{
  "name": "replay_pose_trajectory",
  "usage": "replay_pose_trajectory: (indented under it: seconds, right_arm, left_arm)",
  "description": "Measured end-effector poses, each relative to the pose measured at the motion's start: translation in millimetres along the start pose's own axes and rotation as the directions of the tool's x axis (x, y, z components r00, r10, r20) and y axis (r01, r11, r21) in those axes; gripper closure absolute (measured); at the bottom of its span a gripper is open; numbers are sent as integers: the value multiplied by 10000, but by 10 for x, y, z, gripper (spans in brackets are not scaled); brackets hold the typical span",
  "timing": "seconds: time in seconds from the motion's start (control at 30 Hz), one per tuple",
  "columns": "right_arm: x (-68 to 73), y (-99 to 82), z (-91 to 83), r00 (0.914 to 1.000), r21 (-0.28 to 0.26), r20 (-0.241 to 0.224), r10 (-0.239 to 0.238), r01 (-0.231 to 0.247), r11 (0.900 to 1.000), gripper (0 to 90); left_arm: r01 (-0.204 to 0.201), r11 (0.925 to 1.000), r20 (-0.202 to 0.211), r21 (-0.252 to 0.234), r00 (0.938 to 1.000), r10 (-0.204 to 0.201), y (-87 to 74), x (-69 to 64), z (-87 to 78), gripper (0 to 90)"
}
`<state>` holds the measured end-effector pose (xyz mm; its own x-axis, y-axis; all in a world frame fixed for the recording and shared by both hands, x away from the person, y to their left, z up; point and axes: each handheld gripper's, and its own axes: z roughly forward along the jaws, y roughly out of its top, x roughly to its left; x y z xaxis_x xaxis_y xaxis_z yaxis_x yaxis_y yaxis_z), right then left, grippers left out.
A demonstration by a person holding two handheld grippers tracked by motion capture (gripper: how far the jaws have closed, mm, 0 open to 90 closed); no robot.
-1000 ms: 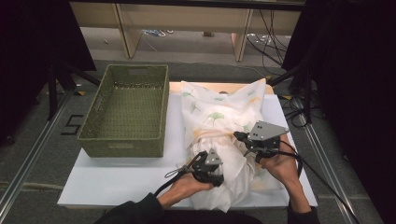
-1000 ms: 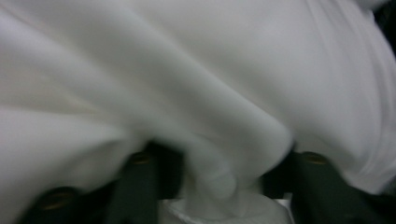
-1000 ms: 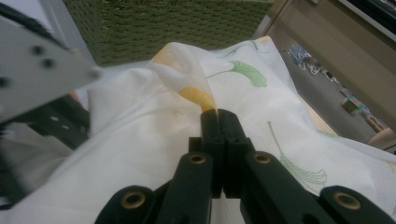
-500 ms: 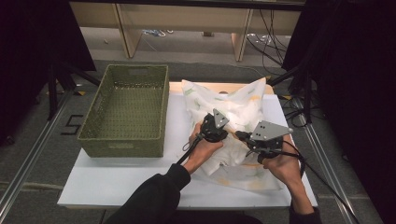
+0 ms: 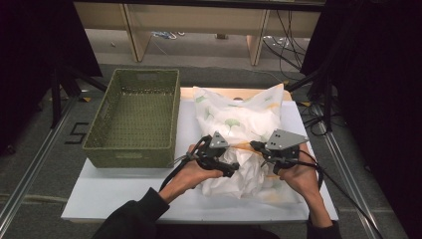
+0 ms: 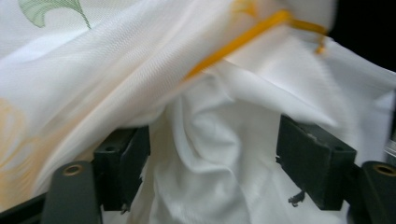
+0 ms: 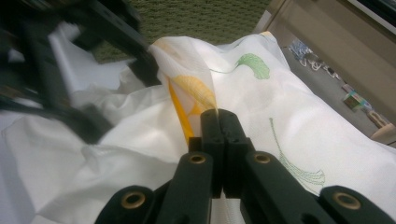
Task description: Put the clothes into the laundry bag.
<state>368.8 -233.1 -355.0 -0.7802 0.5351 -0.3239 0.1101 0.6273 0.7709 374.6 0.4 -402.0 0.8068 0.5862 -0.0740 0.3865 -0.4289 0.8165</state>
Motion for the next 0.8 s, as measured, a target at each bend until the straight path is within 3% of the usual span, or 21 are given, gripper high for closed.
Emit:
replay_pose_trajectory:
  seconds: [0.13, 0.2, 0.23, 0.27, 0.33, 0.37, 0.47, 0.53, 0.57, 0.6, 0.67, 0.7, 0.77, 0.8]
  right_arm:
    - [1, 7, -1, 10000, 2, -6, -10, 10, 10000, 900]
    - [2, 10, 0, 10000, -12, -4, -2, 2, 10000, 900]
    - [1, 11, 2, 10000, -17, 21, -2, 2, 10000, 900]
    - [2, 11, 5, 10000, 0, 26, -16, 16, 10000, 900]
    - [13, 14, 9, 10000, 25, 6, -46, 46, 10000, 900]
    - [15, 16, 12, 10000, 27, -4, -62, 62, 10000, 900]
    - [12, 10, 18, 10000, 50, -41, -51, 51, 10000, 900]
    - [3, -1, 17, 10000, 10, -14, -69, 69, 10000, 900]
    - [2, -3, 14, 10000, -11, -69, -30, 30, 10000, 900]
    - [0, -1, 7, 10000, -91, -95, -24, 23, 10000, 900]
    - [13, 16, -10, 10000, -67, -84, -25, 24, 10000, 900]
    - [21, 25, -20, 10000, -39, -74, -35, 35, 10000, 900]
    - [31, 40, -48, 9999, -143, -120, -54, 52, 9999, 900]
    - [33, 49, -62, 9999, -221, -138, -56, 53, 9997, 900]
  left_arm:
    - [-207, 9944, 344, 1033, 9993, 172, -256, -122, -52, 162]
    - [-453, 9900, 585, 1336, 9976, 378, -434, -153, 64, 159]
    - [-395, 9897, 622, 1374, 9976, 312, -504, -154, 148, 157]
    - [-585, 9892, 661, 1342, 9966, 499, -551, -132, 240, 157]
    - [-318, 9883, 477, 1491, 9986, 249, -586, -140, 405, 159]
    - [-437, 9886, 470, 1441, 9982, 373, -568, -150, 466, 207]
    - [-864, 9931, 277, 789, 9960, 844, -432, -156, 562, 606]
    - [-964, 9950, 191, 264, 9952, 959, -302, -158, 593, 746]
    - [-1394, 9902, -105, 85, 9902, 1395, -228, -148, 617, 781]
    - [-1512, 9885, -460, -83, 9875, 1507, -159, -127, 651, 806]
    - [-598, 9967, -515, -547, 9970, 570, -27, -51, 703, 829]
    - [-522, 9961, -607, -707, 9970, 479, 47, -13, 708, 833]
    - [-628, 9919, -1219, -1103, 9913, 492, 192, 51, 714, 837]
    - [-448, 9898, -1423, -1355, 9895, 253, 254, 86, 714, 838]
